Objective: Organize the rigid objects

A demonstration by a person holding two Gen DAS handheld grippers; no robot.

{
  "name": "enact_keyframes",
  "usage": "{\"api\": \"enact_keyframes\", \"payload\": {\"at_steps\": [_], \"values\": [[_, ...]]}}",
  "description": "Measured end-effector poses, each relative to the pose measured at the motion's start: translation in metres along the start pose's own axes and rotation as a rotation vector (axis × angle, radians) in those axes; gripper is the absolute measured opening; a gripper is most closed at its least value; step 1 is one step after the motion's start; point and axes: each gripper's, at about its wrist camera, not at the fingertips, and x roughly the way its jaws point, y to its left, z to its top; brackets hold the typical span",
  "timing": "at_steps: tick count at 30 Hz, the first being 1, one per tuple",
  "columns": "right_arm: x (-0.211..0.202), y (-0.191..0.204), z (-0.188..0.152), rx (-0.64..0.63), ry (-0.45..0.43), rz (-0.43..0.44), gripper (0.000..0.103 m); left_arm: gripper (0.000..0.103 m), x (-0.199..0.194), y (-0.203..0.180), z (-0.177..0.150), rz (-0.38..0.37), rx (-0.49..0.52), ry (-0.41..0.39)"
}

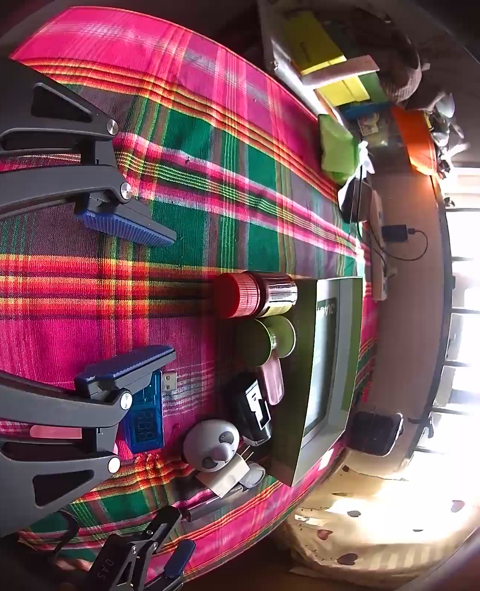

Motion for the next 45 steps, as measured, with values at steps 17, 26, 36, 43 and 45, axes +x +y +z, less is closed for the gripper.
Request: {"api": "enact_keyframes", "payload": {"at_steps": [17,26,36,43,45], "values": [[-0.0001,0.0,-0.0003,0.001,-0.001,0.001,0.083,0.055,0.0002,0.0001,0.0001,-0.002,-0.003,0.007],[-0.0003,0.0002,-0.0004,0.001,-0.002,0.001,0.083,0.055,0.0002,0.0001,0.0001,-0.003,-0.003,0.007],[-0.0004,0.0002,-0.0004,0.001,-0.002,0.002,0.083,0.055,0.0002,0.0003,0.0001,-0.004,-0.003,0.007],[-0.0004,0.0001,-0.0004,0.001,-0.002,0.002,0.083,0.055,0.0002,0.0001,0.0001,-0.003,-0.003,0.007],[-0.0004,0.0001,-0.0004,0.001,-0.002,0.002,0.083,0.055,0.0002,0.0001,0.0001,-0.003,-0.003,0.007]]}}
